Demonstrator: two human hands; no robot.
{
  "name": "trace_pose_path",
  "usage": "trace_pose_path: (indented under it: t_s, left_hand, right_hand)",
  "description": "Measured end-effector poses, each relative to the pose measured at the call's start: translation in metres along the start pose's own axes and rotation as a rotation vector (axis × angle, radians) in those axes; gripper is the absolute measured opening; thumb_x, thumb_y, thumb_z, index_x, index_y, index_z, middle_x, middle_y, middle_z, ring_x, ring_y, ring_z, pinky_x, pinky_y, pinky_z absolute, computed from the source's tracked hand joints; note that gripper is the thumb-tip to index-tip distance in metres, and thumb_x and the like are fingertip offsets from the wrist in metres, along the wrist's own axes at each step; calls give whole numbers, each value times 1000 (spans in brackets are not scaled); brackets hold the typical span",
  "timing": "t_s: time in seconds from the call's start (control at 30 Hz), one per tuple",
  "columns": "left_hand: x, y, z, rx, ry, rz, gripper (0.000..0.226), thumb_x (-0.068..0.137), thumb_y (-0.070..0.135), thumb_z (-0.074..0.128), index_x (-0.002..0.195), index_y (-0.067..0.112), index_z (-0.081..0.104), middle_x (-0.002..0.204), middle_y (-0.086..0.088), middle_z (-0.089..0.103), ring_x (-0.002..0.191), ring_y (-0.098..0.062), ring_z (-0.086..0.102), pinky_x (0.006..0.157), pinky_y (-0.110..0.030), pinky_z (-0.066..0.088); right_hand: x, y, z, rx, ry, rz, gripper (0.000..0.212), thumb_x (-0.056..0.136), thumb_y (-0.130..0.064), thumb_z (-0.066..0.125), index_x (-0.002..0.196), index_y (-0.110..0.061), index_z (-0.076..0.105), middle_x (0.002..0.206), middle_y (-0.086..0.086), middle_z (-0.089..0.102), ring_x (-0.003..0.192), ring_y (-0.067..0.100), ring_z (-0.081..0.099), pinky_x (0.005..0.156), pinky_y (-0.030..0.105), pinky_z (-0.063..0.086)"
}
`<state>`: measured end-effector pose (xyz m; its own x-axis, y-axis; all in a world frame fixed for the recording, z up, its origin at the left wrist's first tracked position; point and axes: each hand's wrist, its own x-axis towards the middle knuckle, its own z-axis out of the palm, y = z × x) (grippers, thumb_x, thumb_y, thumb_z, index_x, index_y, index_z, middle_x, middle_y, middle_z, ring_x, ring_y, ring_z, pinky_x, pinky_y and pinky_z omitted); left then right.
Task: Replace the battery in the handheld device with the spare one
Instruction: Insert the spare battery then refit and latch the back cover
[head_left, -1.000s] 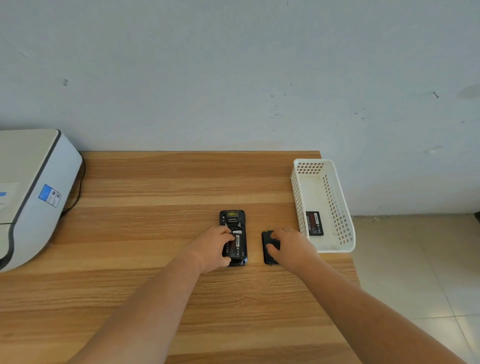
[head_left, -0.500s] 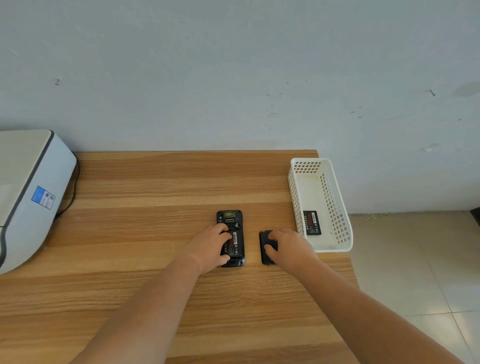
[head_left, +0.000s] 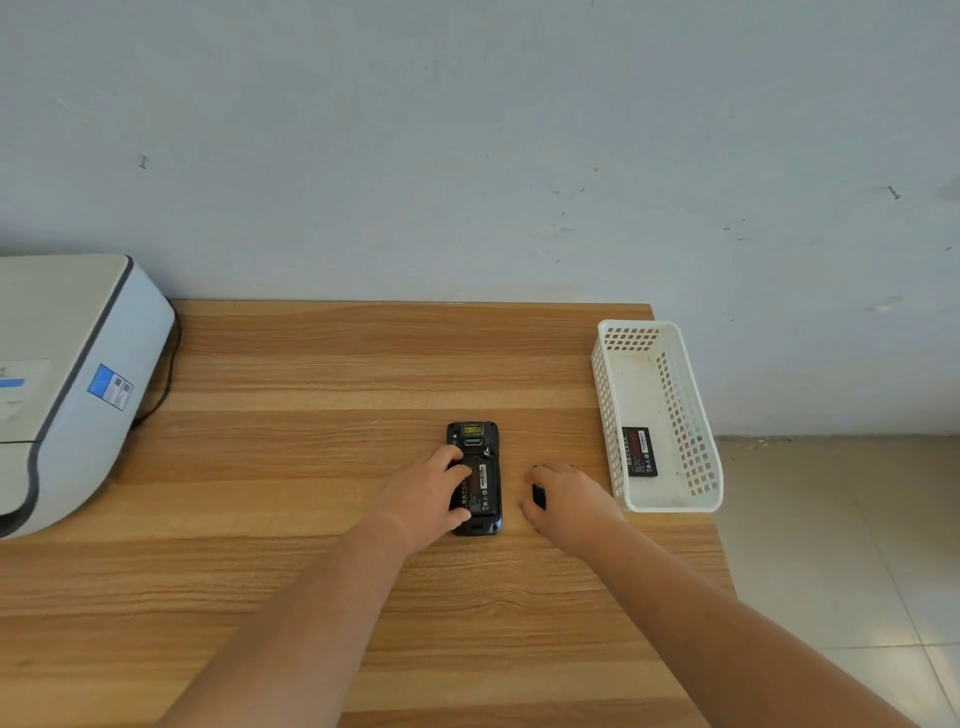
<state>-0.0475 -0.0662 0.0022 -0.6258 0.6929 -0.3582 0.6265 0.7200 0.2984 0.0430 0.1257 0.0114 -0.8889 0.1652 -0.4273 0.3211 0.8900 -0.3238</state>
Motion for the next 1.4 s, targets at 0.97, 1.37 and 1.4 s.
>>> trace_pose_path:
  t_s: [0.97, 1.37, 1.4]
  left_hand:
    - [-1, -4, 7, -49, 17, -164, 59, 95, 48, 52, 148, 32, 33, 140, 2, 46, 129, -19, 42, 106, -37, 39]
    - [-32, -21, 6, -86, -63, -271, 54, 99, 53, 38, 143, 23, 45, 155, -2, 36, 145, -21, 27, 118, -39, 23]
    - [-33, -21, 6, -89, -73, -276, 53, 99, 53, 38, 141, 22, 47, 155, -2, 37, 145, -21, 28, 118, -39, 24]
  right_hand:
    - [27, -27, 5, -78, 4, -39, 50, 93, -38, 57, 139, -25, 43, 140, 1, 47, 126, 24, 46, 99, 41, 44]
    - [21, 13, -7, -269, -168, 147, 74, 78, -32, 78, 140, -15, 41, 143, 6, 33, 127, 27, 40, 93, 43, 48]
    - [21, 13, -4, -268, -162, 149, 76, 77, -31, 79, 140, -14, 40, 143, 7, 32, 127, 28, 40, 94, 43, 49]
